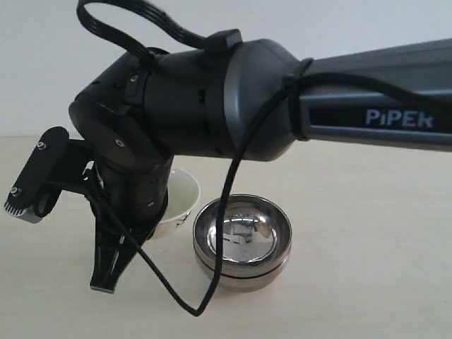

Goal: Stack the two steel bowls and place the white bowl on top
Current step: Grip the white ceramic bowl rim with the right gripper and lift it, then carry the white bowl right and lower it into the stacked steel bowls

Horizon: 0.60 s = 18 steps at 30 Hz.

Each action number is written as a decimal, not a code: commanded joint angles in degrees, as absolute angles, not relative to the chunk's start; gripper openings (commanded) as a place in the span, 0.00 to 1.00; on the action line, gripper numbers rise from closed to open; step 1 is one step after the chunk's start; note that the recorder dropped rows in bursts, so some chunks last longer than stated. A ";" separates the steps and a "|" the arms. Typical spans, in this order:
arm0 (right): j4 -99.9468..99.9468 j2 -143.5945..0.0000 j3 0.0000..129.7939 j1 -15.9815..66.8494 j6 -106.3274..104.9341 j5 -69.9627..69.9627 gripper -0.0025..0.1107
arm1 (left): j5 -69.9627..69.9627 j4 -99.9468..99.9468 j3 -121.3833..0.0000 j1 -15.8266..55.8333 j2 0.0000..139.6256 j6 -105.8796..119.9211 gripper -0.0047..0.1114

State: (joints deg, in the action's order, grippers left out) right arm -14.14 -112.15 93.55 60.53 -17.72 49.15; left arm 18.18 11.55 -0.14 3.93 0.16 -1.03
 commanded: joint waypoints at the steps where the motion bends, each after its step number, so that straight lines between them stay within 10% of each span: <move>1: -20.26 -109.86 93.94 60.50 -14.70 53.83 0.02 | 17.93 11.51 0.00 3.80 0.00 -1.53 0.07; 18: -18.40 -105.57 91.07 55.84 -9.05 55.94 0.02 | 17.93 11.51 0.00 3.80 0.00 -1.53 0.07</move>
State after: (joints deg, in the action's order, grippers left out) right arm -18.69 -107.57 92.40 56.65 -9.32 56.06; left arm 18.18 11.55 -0.14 3.93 0.16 -1.03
